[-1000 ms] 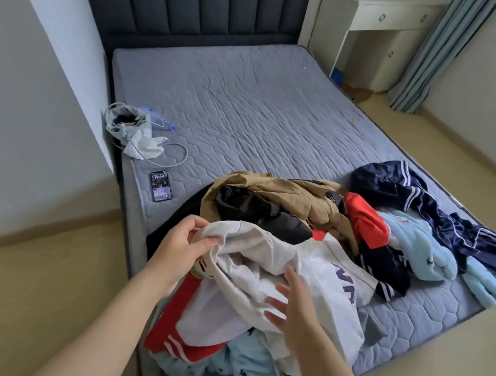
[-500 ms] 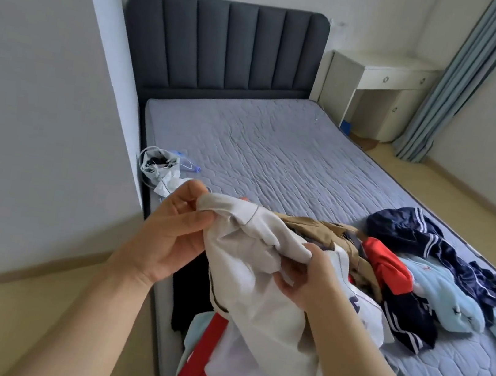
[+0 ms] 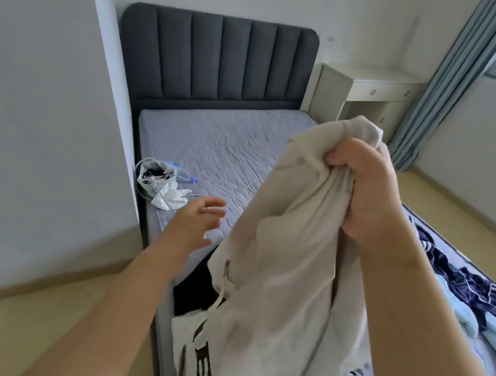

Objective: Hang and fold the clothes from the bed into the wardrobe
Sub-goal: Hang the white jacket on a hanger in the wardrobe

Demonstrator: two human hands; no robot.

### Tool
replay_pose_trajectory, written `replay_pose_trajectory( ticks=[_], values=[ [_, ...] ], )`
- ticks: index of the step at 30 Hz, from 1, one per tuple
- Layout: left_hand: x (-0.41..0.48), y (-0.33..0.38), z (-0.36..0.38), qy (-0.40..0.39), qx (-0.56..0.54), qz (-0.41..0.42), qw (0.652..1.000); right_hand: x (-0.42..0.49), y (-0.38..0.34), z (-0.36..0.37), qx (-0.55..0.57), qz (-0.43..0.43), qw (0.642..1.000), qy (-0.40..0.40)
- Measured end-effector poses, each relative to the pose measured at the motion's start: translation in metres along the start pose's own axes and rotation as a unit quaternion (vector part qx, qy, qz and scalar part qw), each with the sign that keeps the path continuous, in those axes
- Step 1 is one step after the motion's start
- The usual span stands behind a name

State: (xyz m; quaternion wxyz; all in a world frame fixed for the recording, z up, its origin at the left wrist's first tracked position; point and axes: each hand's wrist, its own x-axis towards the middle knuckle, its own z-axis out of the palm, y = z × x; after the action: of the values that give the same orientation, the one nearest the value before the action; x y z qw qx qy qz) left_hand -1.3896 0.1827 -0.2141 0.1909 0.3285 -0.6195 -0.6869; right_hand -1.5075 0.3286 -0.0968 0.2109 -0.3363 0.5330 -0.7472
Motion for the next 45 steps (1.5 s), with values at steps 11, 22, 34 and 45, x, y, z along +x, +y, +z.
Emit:
replay_pose_trajectory(
  ticks=[11,22,34,45],
  values=[
    [0.005,-0.063,0.037,-0.093,0.214,0.064,0.970,-0.034,0.110,-0.043,-0.223,0.377,0.892,-0.109],
    [0.010,-0.113,0.056,-0.149,0.513,0.007,0.845,-0.066,0.153,-0.077,-0.257,0.450,0.845,-0.131],
    [0.019,-0.077,0.068,0.129,0.297,0.021,0.946,-0.083,0.170,-0.074,-0.166,0.323,0.923,-0.124],
    [0.008,0.068,0.018,0.197,-0.213,0.117,0.950,0.005,0.106,0.016,-0.182,0.104,0.977,0.037]
  ],
)
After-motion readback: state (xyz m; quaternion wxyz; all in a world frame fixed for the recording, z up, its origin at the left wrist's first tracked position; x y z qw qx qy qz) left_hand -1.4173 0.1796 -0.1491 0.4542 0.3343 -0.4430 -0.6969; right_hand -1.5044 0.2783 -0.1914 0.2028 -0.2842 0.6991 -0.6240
